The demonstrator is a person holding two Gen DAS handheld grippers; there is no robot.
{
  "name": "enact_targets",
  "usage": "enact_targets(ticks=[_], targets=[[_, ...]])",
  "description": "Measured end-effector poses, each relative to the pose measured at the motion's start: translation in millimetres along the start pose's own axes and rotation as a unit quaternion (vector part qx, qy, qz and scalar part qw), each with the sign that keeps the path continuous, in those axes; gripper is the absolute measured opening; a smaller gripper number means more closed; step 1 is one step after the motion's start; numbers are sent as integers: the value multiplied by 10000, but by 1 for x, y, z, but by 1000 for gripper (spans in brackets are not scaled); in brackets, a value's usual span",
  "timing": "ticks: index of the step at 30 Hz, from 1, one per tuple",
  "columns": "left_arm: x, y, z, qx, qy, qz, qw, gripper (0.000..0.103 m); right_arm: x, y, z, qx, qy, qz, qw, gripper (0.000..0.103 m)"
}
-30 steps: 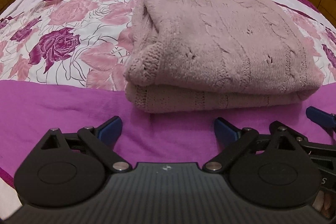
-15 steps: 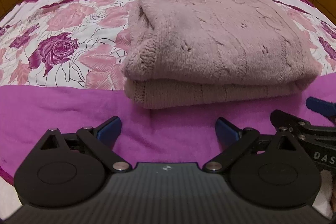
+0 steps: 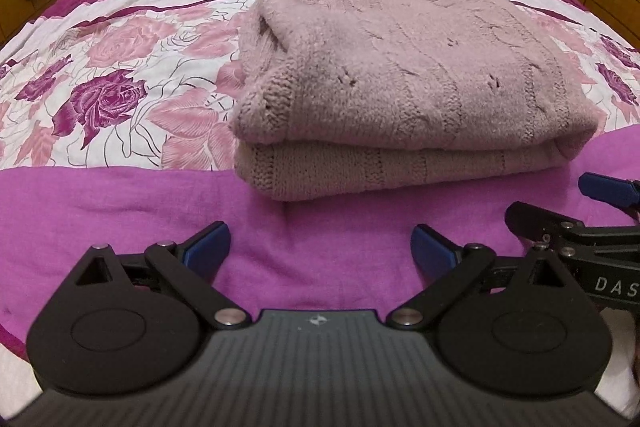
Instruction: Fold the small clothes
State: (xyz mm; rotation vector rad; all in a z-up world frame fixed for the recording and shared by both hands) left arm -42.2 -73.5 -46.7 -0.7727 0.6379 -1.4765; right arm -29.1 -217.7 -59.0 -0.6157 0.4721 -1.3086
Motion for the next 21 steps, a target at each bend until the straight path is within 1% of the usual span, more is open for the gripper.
enact_targets(ticks=[7,16,21], targets=[[-1,1,0,-3,-58,-42,10000,100,-1,-1,0,3,-53,-13,10000,93],[-1,2,-1,70,-47,-24,10000,100,-4,1,-3,13,-173,-91,9998,94],[-1,1,-2,118,-54,-33,9999,100,-4,1,-3,53,-147,-64,9999,94]])
Point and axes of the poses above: each gripper's, at about its wrist camera, not at the fingertips, and y roughly the way its jaws point, x to its right, z to its top, the point moved 10 cm from there along y, roughly the way its jaws point, and after that the axes turned 9 degrees about -y, right-handed, at the moved point
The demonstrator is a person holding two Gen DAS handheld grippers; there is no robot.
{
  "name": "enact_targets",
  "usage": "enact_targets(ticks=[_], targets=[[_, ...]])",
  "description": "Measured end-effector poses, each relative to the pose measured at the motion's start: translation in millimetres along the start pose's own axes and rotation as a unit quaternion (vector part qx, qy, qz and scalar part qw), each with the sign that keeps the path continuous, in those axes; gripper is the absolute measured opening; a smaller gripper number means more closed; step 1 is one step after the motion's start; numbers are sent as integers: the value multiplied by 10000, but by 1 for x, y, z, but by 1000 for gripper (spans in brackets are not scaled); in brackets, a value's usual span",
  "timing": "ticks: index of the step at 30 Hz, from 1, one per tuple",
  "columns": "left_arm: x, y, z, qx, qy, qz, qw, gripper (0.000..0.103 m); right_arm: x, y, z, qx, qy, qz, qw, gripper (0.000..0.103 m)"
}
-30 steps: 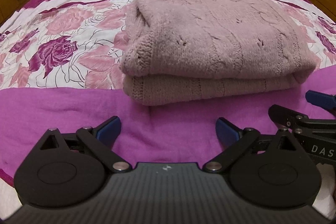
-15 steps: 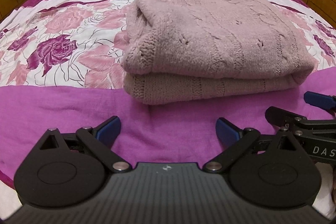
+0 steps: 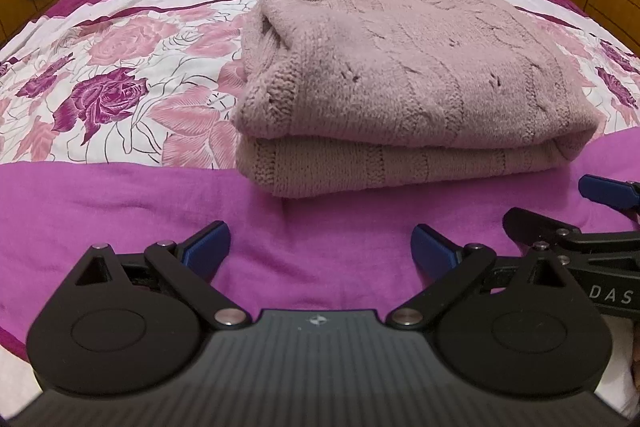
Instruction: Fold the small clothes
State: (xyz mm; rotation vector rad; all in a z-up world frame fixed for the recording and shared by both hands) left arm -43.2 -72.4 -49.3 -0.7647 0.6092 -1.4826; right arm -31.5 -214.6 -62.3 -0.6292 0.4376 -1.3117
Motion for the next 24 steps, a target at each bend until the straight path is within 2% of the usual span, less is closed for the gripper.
enact_targets(ticks=[24], targets=[[1,0,-2,45,97,58,9999,101,-1,2,0,8,9,20,10000,96]])
Point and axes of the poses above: each gripper's, at about its wrist camera, not at the fingertips, and y roughly the way its jaws point, x to its right, z to its top, the point moved 10 cm from there along y, roughly the way its jaws point, and after that the axes turned 9 degrees about -y, right-handed, at the moved point
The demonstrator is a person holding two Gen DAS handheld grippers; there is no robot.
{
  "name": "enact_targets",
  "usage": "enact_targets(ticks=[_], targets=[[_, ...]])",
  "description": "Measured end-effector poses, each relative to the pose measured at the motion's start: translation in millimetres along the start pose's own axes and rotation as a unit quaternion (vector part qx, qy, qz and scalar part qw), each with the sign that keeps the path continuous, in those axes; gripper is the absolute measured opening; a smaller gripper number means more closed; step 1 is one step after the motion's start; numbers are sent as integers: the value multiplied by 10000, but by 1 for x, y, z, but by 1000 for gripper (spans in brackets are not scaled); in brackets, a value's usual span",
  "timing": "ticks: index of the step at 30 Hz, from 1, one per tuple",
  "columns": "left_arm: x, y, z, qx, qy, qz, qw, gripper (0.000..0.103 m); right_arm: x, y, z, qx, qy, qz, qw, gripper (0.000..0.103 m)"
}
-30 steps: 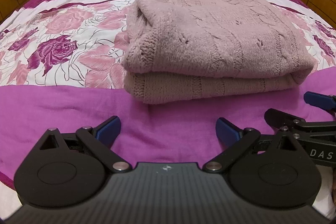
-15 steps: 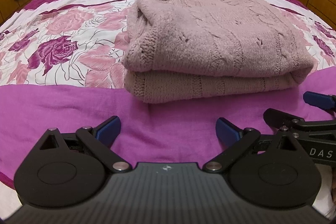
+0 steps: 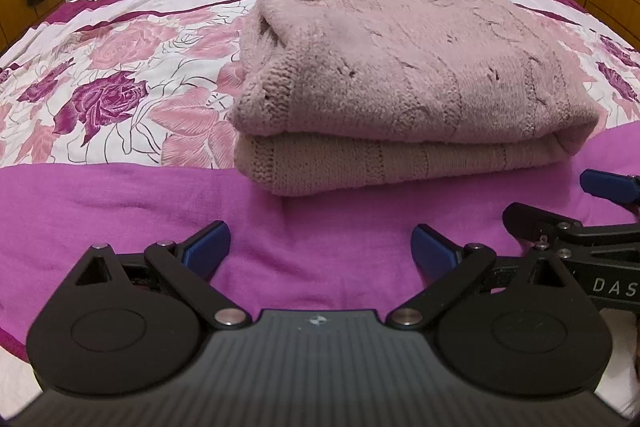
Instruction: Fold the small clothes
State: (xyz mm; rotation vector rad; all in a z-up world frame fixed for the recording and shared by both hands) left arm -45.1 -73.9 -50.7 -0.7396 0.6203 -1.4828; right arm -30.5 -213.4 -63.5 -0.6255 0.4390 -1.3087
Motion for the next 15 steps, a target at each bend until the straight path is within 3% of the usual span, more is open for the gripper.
enact_targets(ticks=[15], targets=[[0,1,0,-37,-11,-61,10000,101,-1,1,0,-7,-9,-2,10000,97]])
Point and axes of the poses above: each gripper's, at about its wrist camera, not at the fingertips, and y roughly the way its jaws point, x to its right, z to its top, the point moved 10 cm from there along y, roughly the way its jaws point, and after that the axes turned 9 degrees about -y, right-handed, at the moved point
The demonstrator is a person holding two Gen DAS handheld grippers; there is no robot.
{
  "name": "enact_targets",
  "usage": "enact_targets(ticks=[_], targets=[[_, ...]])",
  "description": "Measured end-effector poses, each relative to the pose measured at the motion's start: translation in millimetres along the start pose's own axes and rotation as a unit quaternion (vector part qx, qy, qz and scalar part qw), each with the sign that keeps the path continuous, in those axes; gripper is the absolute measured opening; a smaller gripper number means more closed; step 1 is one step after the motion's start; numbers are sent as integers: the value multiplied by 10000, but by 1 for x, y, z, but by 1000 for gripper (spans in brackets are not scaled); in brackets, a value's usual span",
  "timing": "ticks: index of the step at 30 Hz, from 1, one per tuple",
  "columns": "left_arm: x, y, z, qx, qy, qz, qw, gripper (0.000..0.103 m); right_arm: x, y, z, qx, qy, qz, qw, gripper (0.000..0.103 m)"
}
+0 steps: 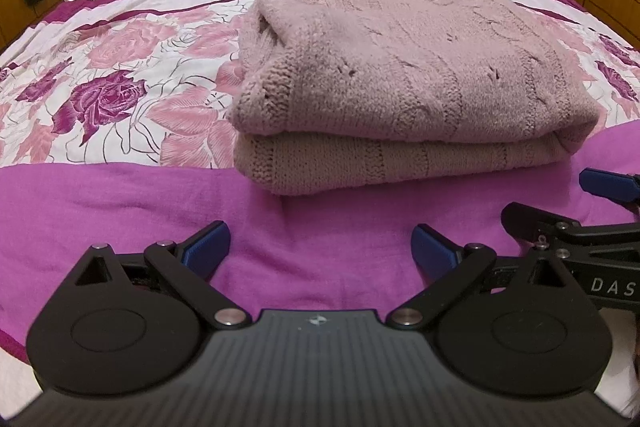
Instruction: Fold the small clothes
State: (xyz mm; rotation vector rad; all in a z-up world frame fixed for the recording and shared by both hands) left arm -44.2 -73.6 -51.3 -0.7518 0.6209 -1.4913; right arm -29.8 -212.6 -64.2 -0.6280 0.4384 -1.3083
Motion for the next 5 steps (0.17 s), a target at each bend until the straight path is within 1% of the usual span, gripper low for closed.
enact_targets(ticks=[5], targets=[[-2,1,0,-26,-22,-44,10000,101,0,1,0,-6,-8,2,10000,97]])
Point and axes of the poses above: each gripper's, at about its wrist camera, not at the fingertips, and y roughly the way its jaws point, x to its right, z to its top, the point moved 10 cm from there along y, roughly the way its jaws point, and after that the axes turned 9 degrees about -y, right-handed, at the moved point
